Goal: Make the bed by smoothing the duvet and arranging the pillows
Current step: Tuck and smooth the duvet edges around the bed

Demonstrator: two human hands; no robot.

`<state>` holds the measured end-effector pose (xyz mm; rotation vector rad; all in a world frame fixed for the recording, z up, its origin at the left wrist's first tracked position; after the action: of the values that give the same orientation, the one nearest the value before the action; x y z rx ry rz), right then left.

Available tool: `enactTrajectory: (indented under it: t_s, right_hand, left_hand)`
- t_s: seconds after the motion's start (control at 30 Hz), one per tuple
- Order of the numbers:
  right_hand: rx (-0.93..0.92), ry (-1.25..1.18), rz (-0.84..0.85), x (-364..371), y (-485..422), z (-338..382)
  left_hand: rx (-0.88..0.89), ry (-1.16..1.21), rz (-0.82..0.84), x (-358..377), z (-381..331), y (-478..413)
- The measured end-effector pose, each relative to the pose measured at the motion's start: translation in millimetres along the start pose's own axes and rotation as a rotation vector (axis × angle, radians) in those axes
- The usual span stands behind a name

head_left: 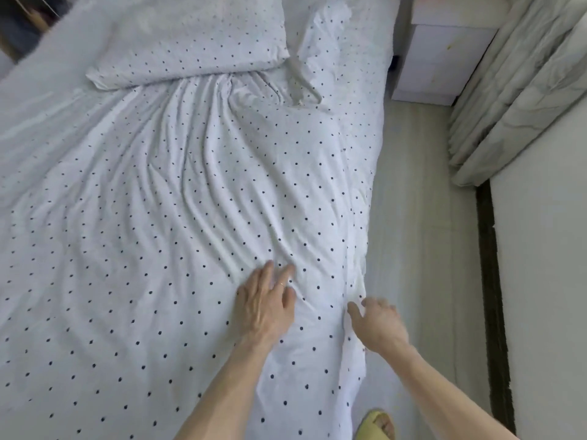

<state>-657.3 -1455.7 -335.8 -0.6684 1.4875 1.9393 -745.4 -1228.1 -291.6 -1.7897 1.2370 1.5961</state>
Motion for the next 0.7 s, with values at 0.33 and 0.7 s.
enactTrajectory:
  t_s: [0.33, 0.7]
  right_hand:
    - [0.031, -1.049, 0.445, -51, -87, 119]
    - [0.041, -0.100, 0.098, -97, -94, -6]
  left_hand:
    - [-0.248, 0.133, 0.003, 16, -15, -18]
    - [-0.168, -0.038, -0.047, 0, -75, -64]
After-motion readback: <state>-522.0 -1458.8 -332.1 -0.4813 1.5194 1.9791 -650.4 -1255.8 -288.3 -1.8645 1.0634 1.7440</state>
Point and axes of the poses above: each hand's wrist, its own y-axis away from the middle knuckle, its own x-axis out of the palm, z = x × y, the point moved 8 cm from there along -y, towards the middle knuckle
